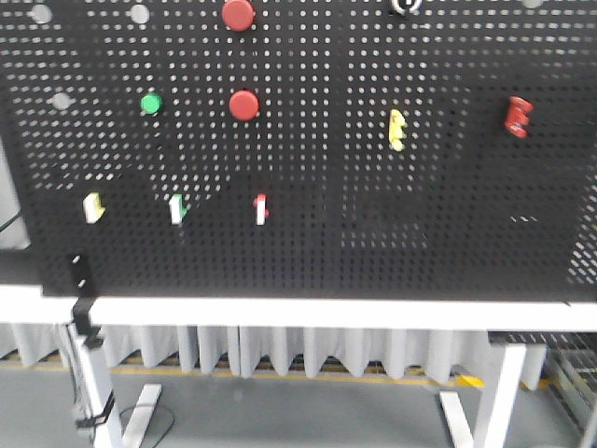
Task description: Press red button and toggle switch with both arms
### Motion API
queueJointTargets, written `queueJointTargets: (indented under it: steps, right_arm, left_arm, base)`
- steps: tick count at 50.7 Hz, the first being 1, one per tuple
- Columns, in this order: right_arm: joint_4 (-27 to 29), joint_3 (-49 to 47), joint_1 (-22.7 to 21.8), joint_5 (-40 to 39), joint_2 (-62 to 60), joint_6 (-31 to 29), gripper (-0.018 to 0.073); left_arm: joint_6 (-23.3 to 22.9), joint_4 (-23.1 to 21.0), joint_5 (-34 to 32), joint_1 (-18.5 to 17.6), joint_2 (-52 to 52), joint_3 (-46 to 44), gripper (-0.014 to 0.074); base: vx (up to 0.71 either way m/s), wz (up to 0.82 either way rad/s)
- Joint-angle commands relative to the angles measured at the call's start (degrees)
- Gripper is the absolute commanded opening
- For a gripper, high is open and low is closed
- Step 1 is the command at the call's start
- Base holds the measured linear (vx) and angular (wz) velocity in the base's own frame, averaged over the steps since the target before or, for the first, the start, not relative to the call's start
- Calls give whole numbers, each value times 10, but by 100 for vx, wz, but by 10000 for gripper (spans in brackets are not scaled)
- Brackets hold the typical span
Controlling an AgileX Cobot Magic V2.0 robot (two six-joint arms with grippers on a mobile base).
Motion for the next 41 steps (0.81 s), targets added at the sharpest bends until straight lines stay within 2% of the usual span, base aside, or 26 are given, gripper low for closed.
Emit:
queueJointTargets:
  steps: [1,41]
  right_arm:
    - [-4,6,-4,-47,-7,-3,-3]
    - [-4,6,-4,-47,-7,-3,-3]
  left_arm:
    - [-3,-1,-45,1,-9,19,1]
    - [-3,-1,-45,1,-9,19,1]
  base:
    - [41,-1]
    - [33,-1]
